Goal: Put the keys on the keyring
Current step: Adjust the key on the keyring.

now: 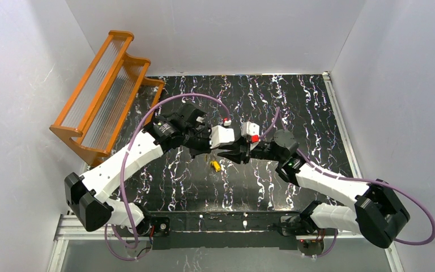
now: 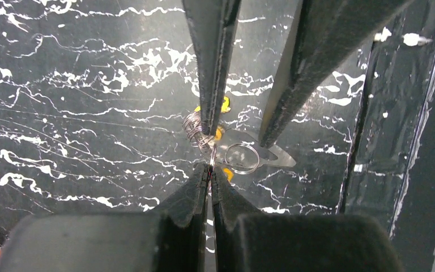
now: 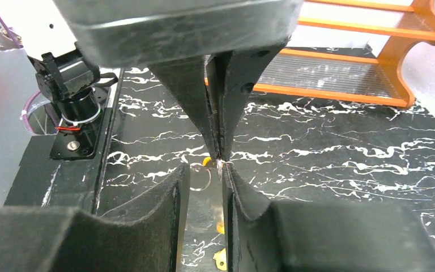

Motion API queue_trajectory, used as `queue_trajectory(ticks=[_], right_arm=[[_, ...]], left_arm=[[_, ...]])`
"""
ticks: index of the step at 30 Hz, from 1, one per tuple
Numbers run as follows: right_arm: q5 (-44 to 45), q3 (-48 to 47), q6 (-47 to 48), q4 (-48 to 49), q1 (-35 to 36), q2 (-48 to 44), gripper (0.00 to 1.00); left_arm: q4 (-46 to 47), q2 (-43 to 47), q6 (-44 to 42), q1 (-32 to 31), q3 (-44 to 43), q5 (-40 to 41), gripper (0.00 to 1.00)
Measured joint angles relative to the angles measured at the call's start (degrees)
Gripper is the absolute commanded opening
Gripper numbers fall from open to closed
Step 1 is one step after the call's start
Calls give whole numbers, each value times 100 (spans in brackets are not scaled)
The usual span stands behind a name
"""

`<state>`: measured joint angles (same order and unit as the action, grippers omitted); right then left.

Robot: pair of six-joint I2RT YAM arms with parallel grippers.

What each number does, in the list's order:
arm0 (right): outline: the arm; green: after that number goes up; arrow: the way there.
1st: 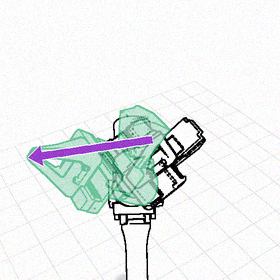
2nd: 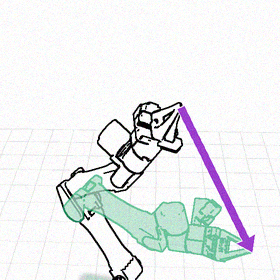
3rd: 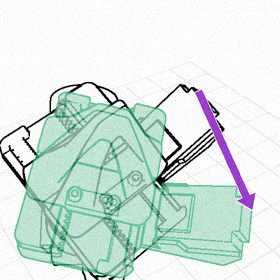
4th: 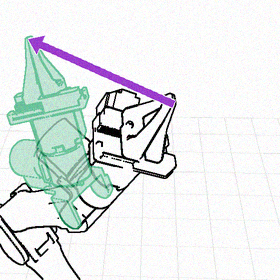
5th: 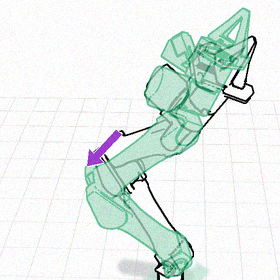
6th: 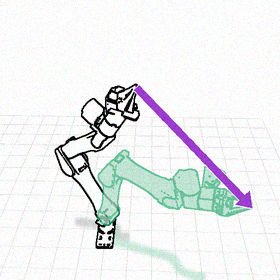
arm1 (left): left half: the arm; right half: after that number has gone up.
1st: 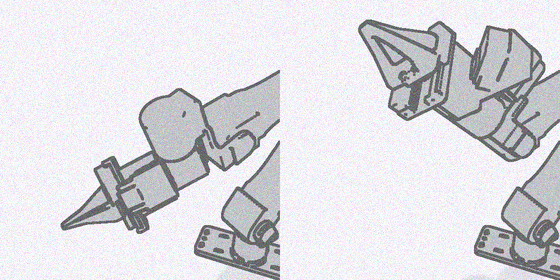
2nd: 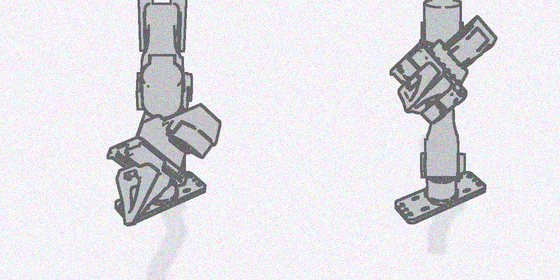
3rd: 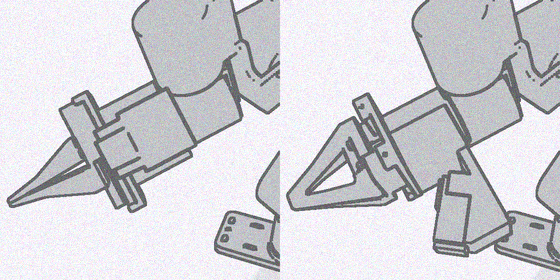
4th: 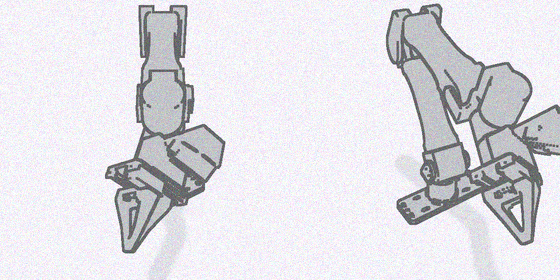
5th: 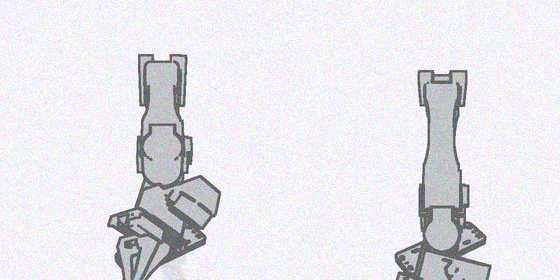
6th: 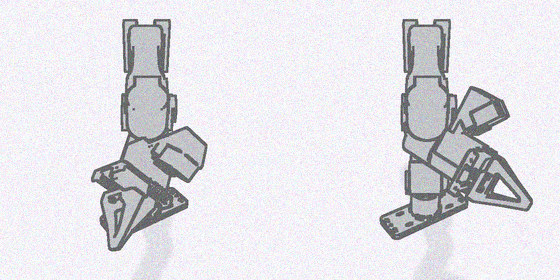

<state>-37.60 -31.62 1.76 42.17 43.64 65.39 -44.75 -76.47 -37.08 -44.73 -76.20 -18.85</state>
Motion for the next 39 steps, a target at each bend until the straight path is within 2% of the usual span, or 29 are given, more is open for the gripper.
queue_trajectory(ticks=[4,11,14,16,20,21,26,29,31,34,39], right_arm=[[-74,0,-105,227,0,247,35],[-227,0,-345,627,0,627,37],[-262,0,-420,741,0,739,35],[-282,0,-450,822,0,778,30],[-315,0,-461,929,0,863,5],[-326,0,-481,929,-9,892,1],[-435,-2,-479,946,-7,951,1],[-457,-7,-470,940,-7,957,1],[-448,-7,-450,935,-7,957,1],[-433,-7,-404,820,-4,905,1],[-435,-7,-304,682,-4,664,1]], left_arm=[[-223,-44,-111,-39,-35,44,0],[-68,63,-125,-52,-24,-170,0],[0,114,-122,-61,-13,-258,0],[20,131,-114,-68,-2,-306,0],[59,138,-101,-79,44,-365,0],[57,142,-101,-79,63,-365,0],[55,149,-98,-74,90,-343,0],[120,212,-83,-74,179,-345,24],[227,308,-48,-79,278,-337,33],[518,623,37,-83,588,-195,37],[1456,1659,317,-85,1663,313,43]])
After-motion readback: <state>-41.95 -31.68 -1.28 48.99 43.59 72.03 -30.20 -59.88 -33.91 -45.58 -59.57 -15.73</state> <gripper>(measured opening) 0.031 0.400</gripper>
